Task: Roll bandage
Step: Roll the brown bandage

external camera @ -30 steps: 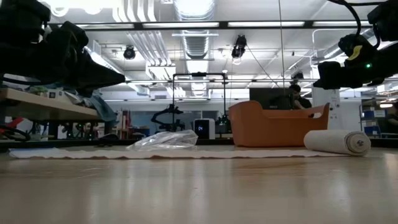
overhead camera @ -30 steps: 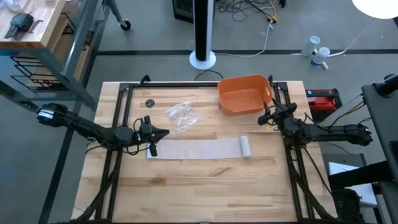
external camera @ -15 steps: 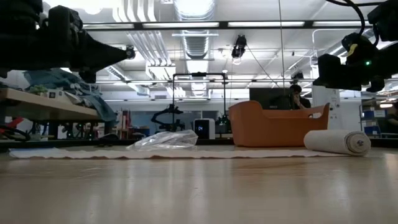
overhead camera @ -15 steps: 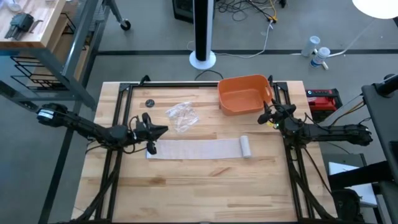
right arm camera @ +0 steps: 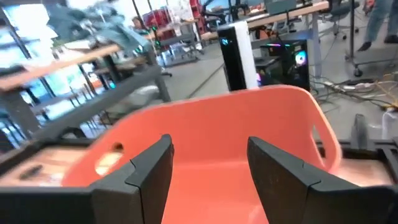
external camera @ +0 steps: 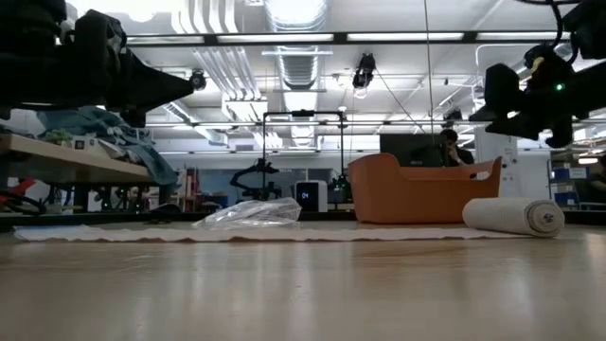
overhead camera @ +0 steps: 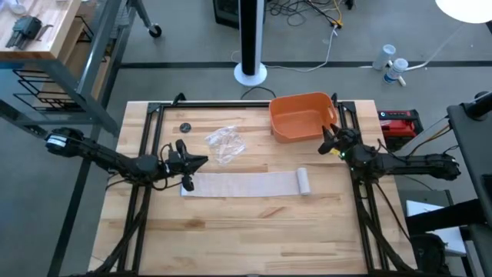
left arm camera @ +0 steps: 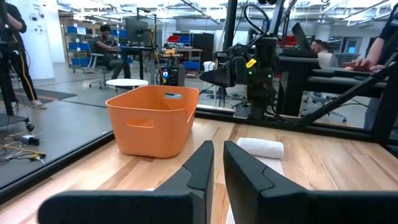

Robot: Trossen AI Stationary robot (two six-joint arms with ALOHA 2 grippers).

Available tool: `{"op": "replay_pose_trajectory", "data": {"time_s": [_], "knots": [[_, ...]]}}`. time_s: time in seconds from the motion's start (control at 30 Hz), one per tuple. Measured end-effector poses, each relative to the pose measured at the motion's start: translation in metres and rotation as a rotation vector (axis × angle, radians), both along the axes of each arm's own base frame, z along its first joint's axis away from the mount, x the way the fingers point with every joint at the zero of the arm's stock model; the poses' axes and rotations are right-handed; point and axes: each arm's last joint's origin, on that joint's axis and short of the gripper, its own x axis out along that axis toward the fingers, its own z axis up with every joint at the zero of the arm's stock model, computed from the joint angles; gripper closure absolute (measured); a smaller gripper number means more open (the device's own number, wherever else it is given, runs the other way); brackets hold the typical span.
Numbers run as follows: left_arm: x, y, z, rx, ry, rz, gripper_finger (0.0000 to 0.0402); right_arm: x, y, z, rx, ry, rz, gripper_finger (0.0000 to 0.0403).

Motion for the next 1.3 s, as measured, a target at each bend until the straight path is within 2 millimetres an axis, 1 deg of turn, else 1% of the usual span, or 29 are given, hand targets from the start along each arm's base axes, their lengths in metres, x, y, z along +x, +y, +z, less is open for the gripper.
{"op": "replay_pose_trajectory", "data": {"time_s": [0.07, 0.13, 0.17, 0.23, 0.33, 0.43, 0.53, 0.63, 0.7, 0.8, 0.87, 1.07, 1.23, 1.3], "knots": [[0.0, 0.0, 0.0, 0.0, 0.0, 0.0, 0.0374, 0.004, 0.003, 0.005, -0.06, 0.033, 0.165, 0.0203], [0.0, 0.0, 0.0, 0.0, 0.0, 0.001, 0.0374, 0.009, 0.008, 0.009, -0.134, 0.048, 0.398, 0.0203], [0.0, 0.0, 0.0, 0.0, 0.0, 0.001, 0.0374, 0.01, 0.01, 0.011, -0.152, 0.022, 0.494, 0.0203], [0.0, 0.0, 0.0, 0.0, 0.0, 0.002, 0.0374, 0.012, 0.012, 0.014, -0.142, -0.046, 0.594, 0.0203], [0.0, 0.0, 0.0, 0.0, 0.001, 0.003, 0.0374, 0.012, 0.013, 0.015, -0.103, -0.085, 0.621, 0.0203], [0.0, 0.0, 0.0, 0.0, 0.001, 0.003, 0.0374, 0.012, 0.013, 0.014, -0.098, -0.079, 0.617, 0.0203], [0.0, 0.0, 0.0, 0.0, 0.001, 0.003, 0.0374, 0.011, 0.011, 0.014, -0.159, -0.016, 0.556, 0.0203], [0.0, 0.0, 0.0, 0.0, 0.001, 0.003, 0.0374, 0.011, 0.011, 0.013, -0.125, -0.038, 0.534, 0.0203], [0.0, 0.0, 0.0, 0.0, 0.002, 0.003, 0.0374, 0.012, 0.013, 0.014, -0.118, -0.068, 0.604, 0.0203], [0.0, 0.0, 0.0, 0.0, 0.002, 0.003, 0.0374, 0.014, 0.019, 0.015, -0.132, -0.078, 0.821, 0.0203], [0.0, 0.0, 0.0, 0.0, 0.003, 0.008, 0.0374, 0.014, 0.021, 0.018, -0.148, -0.111, 0.919, 0.0203], [0.0, 0.002, -0.001, -0.001, 0.007, 0.054, 0.0374, 0.019, 0.022, 0.028, -0.191, -0.219, 0.946, 0.0203], [0.0, 0.002, -0.001, 0.015, 0.012, 0.056, 0.0374, 0.035, 0.024, 0.02, -0.139, -0.171, 0.974, 0.0203], [0.0, 0.002, -0.001, 0.016, 0.013, 0.057, 0.0374, 0.042, 0.025, 0.02, -0.126, -0.15, 0.983, 0.0203]]}}
